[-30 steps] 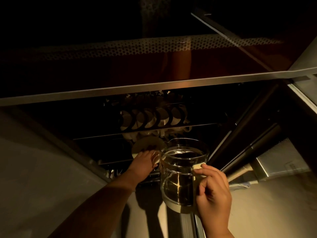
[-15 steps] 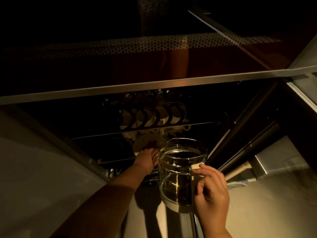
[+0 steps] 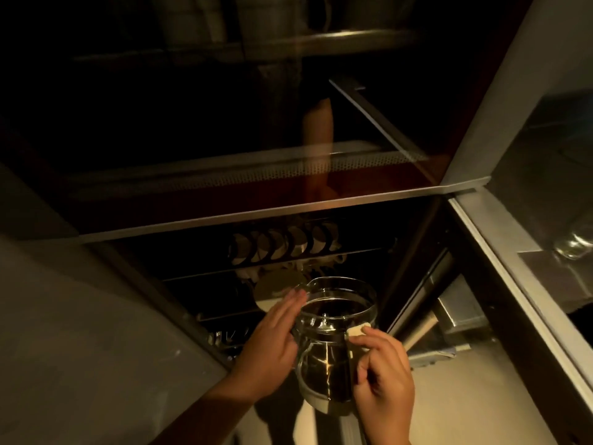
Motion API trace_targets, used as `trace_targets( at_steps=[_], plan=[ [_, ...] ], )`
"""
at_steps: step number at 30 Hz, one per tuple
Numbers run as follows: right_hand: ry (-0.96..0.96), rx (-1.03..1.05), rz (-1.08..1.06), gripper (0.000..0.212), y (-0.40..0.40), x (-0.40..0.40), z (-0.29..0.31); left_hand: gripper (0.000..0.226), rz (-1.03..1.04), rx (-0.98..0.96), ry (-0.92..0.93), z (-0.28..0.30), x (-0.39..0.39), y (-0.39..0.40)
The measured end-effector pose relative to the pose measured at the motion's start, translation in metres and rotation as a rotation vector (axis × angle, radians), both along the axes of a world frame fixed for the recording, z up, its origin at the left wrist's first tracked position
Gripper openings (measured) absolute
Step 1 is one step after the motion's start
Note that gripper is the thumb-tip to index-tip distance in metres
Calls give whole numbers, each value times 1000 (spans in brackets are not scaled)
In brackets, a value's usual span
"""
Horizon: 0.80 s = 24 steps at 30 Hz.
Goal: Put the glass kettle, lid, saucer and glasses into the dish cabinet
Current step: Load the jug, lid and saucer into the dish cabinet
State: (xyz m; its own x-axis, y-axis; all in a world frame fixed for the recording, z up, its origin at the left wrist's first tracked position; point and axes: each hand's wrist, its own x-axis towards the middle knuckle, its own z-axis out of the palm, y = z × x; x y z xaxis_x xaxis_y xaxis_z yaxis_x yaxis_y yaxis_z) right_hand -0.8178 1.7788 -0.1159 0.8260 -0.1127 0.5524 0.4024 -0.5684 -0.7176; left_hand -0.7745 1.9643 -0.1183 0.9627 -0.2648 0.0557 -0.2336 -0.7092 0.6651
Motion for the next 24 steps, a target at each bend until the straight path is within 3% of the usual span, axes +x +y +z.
trace_targets(
  at_steps=[4, 11, 16, 24],
  plan=[
    [15, -39, 4, 15, 2, -18, 17, 44, -82, 169, -56, 29, -21, -8],
    [-16, -8, -15, 17, 13, -40, 50, 51, -166, 302, -154, 64, -34, -8],
    [-47, -1, -32, 20, 19, -43, 70, 51, -180, 291, -225, 87, -39, -7],
    [-147, 0, 9, 14, 30, -40, 83, 44, -180, 310, -543, 107, -45, -8]
  ],
)
